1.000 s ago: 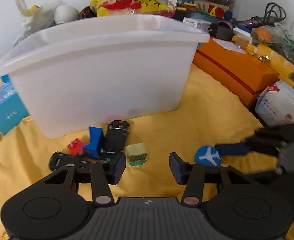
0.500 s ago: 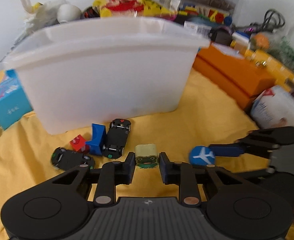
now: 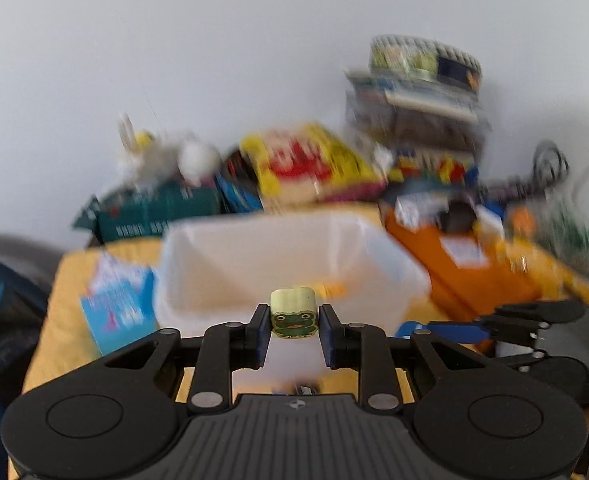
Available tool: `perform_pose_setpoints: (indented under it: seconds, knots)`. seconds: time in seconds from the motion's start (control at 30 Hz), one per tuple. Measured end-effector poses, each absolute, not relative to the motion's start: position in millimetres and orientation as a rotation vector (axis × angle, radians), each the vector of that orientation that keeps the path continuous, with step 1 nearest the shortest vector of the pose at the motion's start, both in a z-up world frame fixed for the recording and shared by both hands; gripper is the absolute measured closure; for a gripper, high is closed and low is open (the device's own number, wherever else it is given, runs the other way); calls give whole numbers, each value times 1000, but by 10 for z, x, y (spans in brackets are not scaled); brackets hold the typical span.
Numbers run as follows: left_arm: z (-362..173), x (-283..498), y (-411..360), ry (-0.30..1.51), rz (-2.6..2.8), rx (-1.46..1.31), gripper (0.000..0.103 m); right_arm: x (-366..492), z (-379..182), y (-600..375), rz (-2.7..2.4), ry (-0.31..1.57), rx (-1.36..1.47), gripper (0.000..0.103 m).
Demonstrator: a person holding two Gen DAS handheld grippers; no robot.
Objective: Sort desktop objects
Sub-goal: 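Lift both items over the white bin and open both tools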
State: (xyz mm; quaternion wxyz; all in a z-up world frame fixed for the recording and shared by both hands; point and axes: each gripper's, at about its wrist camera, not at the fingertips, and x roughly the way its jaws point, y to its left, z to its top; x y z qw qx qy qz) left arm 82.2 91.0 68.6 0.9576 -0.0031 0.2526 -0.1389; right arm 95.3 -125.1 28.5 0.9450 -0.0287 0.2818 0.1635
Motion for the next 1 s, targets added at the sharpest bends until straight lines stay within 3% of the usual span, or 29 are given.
perform_pose_setpoints:
  seconds: [0.2, 0.4, 0.7, 0.87, 1.0]
  knots:
    - [1042, 1228, 906, 416, -260, -11, 74, 1315, 792, -1200, 307, 453, -66, 61]
    - [1028, 1574, 780, 400, -197, 8, 74, 1609, 961, -1161, 275, 373, -48, 61]
    - [530, 1958, 737, 520, -158, 77, 73, 1992, 647, -1061, 229, 544, -54, 60]
    - [568, 1898, 761, 509, -176, 90, 64, 1935, 640, -1067, 226, 540, -60, 58]
    - [633, 1770, 833, 503, -179, 41, 64, 1840, 705, -1060, 234, 514, -64, 58]
